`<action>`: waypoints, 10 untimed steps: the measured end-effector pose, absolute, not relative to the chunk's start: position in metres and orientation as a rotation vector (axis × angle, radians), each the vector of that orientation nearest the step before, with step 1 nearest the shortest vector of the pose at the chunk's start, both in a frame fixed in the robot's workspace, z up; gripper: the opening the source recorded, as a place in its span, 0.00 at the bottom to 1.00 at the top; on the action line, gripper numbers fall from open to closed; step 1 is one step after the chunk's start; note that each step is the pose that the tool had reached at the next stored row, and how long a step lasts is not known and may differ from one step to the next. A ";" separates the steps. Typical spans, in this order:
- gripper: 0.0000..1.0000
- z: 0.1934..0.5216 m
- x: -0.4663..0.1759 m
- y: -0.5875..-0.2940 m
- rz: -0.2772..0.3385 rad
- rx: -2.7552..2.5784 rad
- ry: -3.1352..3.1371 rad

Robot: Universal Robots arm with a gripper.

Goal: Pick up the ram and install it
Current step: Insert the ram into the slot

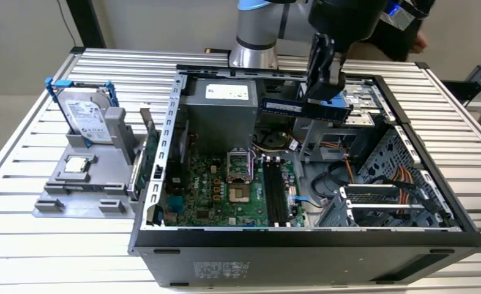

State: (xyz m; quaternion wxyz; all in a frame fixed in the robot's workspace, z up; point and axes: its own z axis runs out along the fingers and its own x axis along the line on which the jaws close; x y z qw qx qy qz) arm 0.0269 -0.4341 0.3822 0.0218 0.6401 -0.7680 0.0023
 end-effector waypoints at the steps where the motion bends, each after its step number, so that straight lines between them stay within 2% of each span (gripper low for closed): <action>1: 0.00 0.382 0.027 -0.434 0.007 1.980 -2.383; 10: 0.00 0.382 0.027 -0.434 0.006 1.931 -2.423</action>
